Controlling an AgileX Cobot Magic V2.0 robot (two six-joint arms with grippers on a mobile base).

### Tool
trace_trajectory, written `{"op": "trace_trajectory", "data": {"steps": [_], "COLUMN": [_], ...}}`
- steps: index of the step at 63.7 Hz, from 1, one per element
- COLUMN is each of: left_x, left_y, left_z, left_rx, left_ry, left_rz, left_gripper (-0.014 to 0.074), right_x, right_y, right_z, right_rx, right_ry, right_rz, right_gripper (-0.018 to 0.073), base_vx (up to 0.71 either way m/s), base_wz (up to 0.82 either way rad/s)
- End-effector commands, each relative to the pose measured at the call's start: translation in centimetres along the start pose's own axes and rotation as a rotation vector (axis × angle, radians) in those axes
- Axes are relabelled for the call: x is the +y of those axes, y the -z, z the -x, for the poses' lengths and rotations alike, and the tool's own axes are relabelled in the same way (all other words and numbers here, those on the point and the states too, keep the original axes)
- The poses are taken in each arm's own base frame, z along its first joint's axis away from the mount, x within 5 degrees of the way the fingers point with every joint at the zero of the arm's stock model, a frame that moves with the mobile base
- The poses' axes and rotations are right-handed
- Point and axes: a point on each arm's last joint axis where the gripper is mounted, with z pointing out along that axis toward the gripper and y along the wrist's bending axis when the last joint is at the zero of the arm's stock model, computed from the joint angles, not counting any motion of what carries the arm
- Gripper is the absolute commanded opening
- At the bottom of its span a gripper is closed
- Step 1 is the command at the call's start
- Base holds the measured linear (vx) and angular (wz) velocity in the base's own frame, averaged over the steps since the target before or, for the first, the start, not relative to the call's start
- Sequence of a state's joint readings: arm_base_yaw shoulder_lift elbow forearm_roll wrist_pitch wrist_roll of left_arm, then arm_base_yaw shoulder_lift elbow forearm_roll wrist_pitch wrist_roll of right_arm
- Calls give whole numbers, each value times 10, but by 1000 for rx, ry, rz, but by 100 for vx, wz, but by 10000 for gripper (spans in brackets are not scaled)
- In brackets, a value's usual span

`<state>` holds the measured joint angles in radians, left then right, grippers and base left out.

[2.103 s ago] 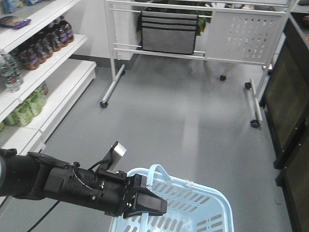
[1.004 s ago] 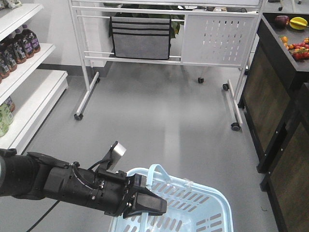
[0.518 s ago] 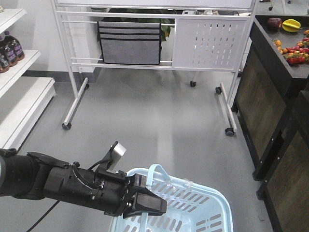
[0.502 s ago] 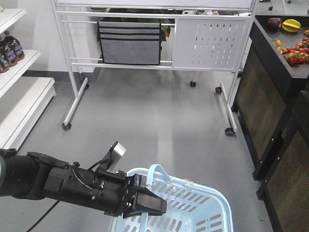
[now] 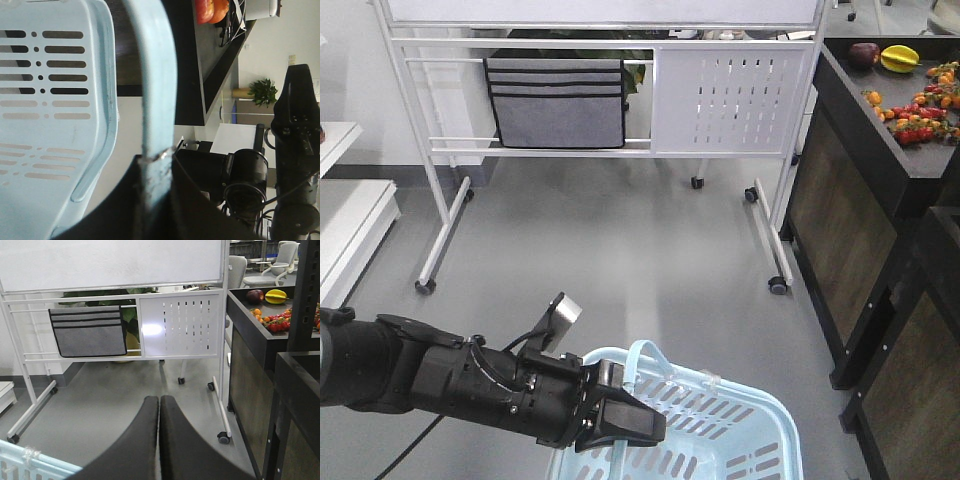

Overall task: Place coke in basket with both arms
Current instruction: 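Drive the base across the room carrying the basket in the left gripper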

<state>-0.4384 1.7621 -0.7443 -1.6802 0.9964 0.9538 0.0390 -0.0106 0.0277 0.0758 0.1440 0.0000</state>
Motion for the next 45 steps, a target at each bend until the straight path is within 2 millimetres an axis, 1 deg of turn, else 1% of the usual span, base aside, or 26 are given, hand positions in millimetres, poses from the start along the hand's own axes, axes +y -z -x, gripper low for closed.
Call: {"op": "trace_trajectory", "data": {"steps": [1,45], "left_x": [-28,-28], "left_y": [7,7], "left_z": [4,4], "left_rx": [-42,-42], "left_ry": [-11,-11], "left_rz": [-146,-146], "left_gripper": [-7,-7], "right_x": [-1,-1], "right_y": [1,1], "right_z": [4,4], "right_rx": [-85,-85], "right_ry": [20,20], "right_rz": [-8,-8], "right_gripper": [-9,-9], "base_vx": [16,15], "base_wz": [-6,0]}}
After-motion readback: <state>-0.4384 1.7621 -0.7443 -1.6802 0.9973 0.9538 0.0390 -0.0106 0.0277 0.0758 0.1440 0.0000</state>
